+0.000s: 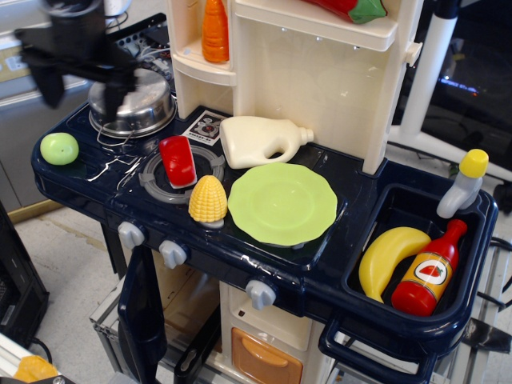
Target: Put pear on plate
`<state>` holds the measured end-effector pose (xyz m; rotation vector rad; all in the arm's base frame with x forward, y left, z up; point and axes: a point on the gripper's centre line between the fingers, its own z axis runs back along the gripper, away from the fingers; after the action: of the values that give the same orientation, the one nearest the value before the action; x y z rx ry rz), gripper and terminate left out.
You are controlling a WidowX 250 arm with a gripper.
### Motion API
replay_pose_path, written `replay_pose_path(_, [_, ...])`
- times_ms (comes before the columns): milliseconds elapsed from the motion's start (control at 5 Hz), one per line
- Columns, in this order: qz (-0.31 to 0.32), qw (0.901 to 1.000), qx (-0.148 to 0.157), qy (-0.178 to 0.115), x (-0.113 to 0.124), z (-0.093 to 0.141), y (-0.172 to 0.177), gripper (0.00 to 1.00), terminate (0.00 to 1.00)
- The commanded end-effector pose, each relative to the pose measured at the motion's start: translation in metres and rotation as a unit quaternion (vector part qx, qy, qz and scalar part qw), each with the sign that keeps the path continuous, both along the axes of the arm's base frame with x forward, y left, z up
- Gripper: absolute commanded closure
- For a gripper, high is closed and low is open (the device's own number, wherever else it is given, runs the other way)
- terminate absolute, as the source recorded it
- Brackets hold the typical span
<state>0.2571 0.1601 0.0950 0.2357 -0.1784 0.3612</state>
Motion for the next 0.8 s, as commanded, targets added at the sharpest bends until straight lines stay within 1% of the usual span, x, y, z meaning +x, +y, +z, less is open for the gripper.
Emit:
replay_pose_path(0, [0.005, 0.9991, 0.016, -0.038, 0.002, -0.007, 0.039, 0.0, 0.0])
replay_pose_path(200, [-0.001, 0.9987, 0.013, -0.05, 0.009, -0.021, 0.054, 0.0, 0.0])
replay_pose_path(400, [-0.015, 0.9983, -0.001, -0.056, 0.004, -0.027, 0.065, 0.0, 0.0])
replay_pose_path(600, [-0.018, 0.9972, -0.025, -0.068, 0.003, -0.04, 0.067, 0.0, 0.0])
